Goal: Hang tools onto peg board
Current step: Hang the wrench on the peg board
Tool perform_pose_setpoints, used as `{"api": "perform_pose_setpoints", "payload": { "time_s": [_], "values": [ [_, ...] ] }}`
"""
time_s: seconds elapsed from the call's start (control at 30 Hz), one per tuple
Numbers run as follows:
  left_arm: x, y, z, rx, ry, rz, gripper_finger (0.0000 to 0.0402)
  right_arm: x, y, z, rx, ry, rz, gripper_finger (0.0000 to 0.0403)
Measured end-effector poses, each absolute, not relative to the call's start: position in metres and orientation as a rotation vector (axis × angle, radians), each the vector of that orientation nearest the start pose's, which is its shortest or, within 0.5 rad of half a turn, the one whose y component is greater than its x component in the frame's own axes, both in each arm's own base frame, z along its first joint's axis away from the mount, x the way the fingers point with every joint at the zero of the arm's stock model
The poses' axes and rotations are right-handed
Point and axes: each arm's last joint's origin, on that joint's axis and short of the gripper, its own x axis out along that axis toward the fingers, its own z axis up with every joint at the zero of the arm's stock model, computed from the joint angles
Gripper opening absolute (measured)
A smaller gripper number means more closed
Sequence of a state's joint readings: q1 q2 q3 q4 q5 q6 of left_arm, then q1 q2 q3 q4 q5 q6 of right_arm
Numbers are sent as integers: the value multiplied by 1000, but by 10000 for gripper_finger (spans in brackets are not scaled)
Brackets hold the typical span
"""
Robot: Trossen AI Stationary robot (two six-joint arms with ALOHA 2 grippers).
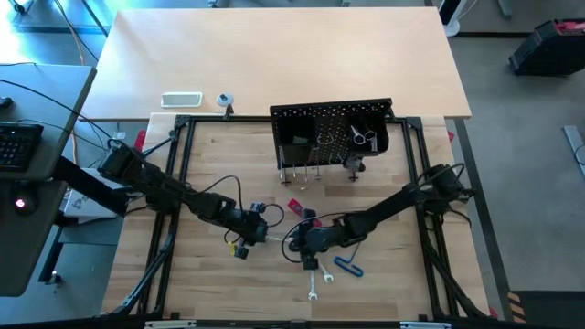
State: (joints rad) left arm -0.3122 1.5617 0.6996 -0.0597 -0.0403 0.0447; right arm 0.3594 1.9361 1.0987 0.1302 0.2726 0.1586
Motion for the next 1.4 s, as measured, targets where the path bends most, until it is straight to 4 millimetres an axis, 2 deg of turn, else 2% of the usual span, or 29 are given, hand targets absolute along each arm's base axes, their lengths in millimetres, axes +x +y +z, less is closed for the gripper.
{"api": "perform_pose_setpoints", "payload": {
  "time_s": [0.17,0.3,0.4,0.47,0.63,0.67,0.83,1.07,1.4],
  "values": [
    [269,-86,129,218,955,-206,168,376,129,149,-55,640,20,126],
    [274,-87,115,200,979,-208,176,379,123,149,-47,640,3,126],
    [277,-87,106,204,989,-200,161,381,120,150,-40,621,-4,126],
    [279,-88,103,208,989,-201,138,382,118,151,-36,612,-7,127],
    [279,-88,103,261,978,-222,31,383,116,151,-32,613,-9,127],
    [279,-88,103,271,977,-224,21,383,116,151,-32,614,-9,127],
    [279,-88,104,290,964,-221,19,383,116,145,-32,628,-17,127],
    [283,-89,111,287,932,-231,19,388,118,115,23,682,2,127],
    [284,-88,118,290,913,-245,15,392,117,118,16,619,5,127]
  ]
}}
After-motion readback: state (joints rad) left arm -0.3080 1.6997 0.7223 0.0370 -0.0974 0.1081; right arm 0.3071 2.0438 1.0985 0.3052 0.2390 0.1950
